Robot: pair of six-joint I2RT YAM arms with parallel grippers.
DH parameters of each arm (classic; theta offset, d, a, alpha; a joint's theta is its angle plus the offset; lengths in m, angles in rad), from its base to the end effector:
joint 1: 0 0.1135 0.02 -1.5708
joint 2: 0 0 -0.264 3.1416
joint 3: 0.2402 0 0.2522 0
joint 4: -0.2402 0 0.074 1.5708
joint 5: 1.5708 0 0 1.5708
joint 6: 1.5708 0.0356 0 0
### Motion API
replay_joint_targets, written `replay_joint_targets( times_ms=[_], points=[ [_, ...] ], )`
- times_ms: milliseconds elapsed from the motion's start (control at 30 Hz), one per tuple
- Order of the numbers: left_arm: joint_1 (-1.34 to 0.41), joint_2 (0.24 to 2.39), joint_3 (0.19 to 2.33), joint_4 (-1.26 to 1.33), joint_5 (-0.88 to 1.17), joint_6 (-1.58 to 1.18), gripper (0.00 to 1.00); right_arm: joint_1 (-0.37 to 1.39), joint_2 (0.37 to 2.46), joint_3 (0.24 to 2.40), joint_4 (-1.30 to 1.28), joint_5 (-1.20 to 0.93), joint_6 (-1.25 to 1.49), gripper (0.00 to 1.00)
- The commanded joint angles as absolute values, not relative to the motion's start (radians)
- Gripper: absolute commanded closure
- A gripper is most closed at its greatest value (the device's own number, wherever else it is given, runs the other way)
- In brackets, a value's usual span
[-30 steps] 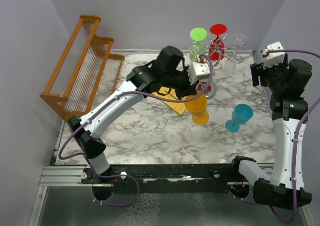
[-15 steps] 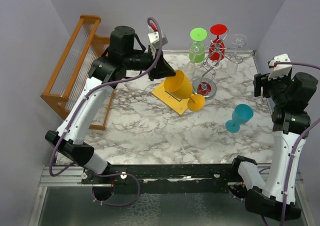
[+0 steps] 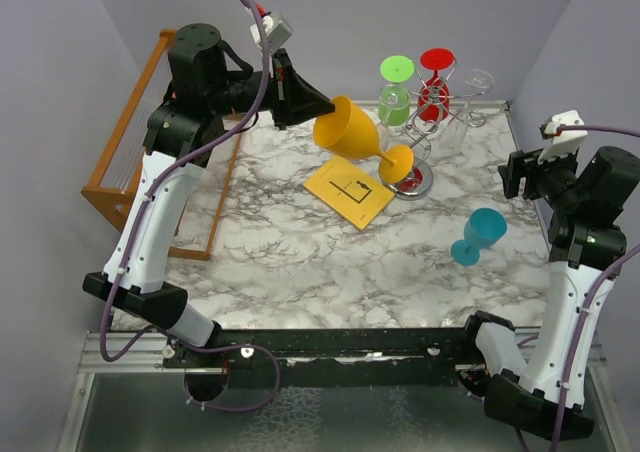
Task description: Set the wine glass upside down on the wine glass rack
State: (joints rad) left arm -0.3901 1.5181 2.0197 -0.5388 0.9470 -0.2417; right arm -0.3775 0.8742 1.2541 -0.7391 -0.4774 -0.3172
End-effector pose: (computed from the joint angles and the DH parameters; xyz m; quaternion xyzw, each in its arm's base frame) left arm 0.2542 -0.1358 0.5440 0.3630 0.6157 -0.5040 0.4849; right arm 0.1499 -0.0418 0.4254 -0.1105 0.8024 -0.0056 0.5864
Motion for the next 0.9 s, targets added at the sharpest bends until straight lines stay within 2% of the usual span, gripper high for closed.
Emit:
replay_joint_targets(
  times_ms=[0, 367, 533, 867],
  points=[
    [-0.39, 1.546, 2.071, -0.444, 0.916, -0.358, 1.0, -0.383, 0.881, 1.295, -0.755, -0.602, -0.28, 0.34],
    [-0.39, 1.546, 2.089, -0.377, 0.68, -0.398, 1.0, -0.383, 0.946, 1.448, -0.643, -0.928, -0.085, 0.34],
    [-0.39, 1.559, 2.092, -0.339, 0.637, -0.436, 1.0, -0.383, 1.008, 1.523, -0.583, -1.063, 0.025, 0.35],
    [-0.391, 1.609, 2.125, -0.249, 0.639, -0.512, 1.0, -0.376, 1.132, 1.569, -0.298, -1.137, 0.382, 0.39]
  ],
)
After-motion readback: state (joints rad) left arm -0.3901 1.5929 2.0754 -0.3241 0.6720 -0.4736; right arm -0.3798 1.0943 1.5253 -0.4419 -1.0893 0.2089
